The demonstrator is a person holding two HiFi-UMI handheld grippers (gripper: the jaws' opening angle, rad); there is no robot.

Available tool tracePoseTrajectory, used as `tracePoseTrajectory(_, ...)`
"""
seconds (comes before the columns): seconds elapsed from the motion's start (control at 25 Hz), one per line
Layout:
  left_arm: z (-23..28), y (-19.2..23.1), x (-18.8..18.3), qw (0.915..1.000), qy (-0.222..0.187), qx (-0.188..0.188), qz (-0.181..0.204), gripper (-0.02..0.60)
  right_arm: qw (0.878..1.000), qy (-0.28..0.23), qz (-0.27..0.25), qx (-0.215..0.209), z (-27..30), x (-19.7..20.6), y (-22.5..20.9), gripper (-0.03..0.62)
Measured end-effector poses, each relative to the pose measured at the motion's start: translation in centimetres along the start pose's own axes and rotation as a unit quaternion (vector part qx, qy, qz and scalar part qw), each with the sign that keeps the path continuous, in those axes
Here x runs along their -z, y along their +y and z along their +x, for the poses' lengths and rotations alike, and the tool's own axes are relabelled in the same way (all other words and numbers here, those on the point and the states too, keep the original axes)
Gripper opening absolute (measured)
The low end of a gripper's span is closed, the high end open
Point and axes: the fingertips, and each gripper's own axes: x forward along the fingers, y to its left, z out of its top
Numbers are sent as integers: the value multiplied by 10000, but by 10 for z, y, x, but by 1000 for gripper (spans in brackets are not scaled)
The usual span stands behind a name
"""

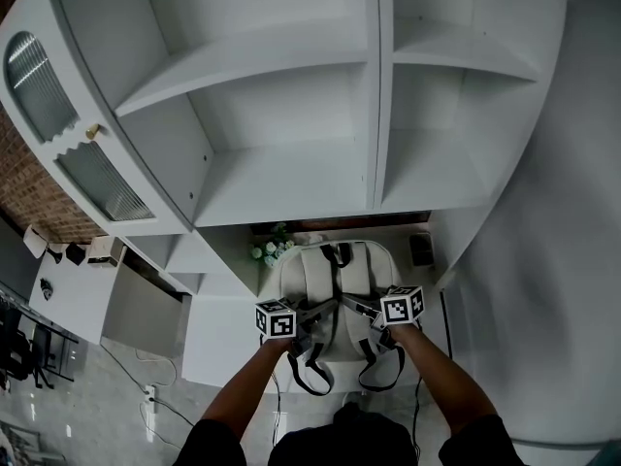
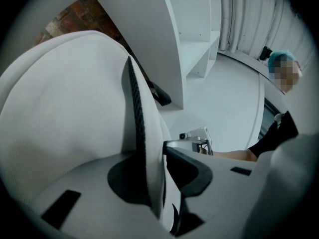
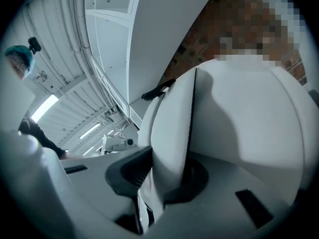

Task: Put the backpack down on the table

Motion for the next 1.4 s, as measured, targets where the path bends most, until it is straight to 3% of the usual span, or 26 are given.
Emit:
tracePoseTrajectory(0.28,-4,2,1,9999,-105,-73,31,107,9987,21,-31,507,-6,7,-7,129)
tracePoseTrajectory(0.56,-14,5,5,9993,-91,-353,129,185,9951,-12,90,988,-27,11,-21,196)
tracePoseTrajectory(1.0,-53,17,10,9953,-369,-891,-101,219,9895,-127,125,1434,-56,19,-22,207)
tracePoseTrajectory(1.4,-82,5,9,9933,-517,-1031,72,227,9815,-884,635,1576,-82,17,-8,207)
